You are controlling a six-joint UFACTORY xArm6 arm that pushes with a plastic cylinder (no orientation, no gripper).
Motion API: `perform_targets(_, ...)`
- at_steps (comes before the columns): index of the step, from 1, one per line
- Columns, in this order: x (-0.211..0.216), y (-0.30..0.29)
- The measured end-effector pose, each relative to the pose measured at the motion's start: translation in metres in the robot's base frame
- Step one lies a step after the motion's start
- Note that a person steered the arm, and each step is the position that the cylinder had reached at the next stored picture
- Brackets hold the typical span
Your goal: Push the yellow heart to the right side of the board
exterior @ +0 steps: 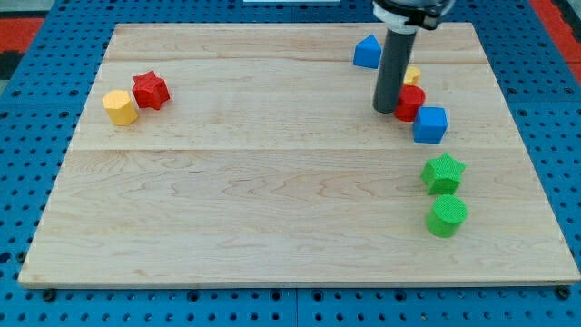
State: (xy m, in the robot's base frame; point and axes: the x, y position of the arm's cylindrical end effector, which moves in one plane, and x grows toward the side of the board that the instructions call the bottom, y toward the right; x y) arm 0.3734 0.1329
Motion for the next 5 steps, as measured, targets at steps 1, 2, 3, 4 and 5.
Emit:
perform_targets(1, 0.0, 0.004)
perform_targets(2, 0.0, 0.005)
perform_targets(3, 0.012, -0.05)
perform_targets(4, -0.022, -0.059)
perform_targets(5, -0.026, -0.035)
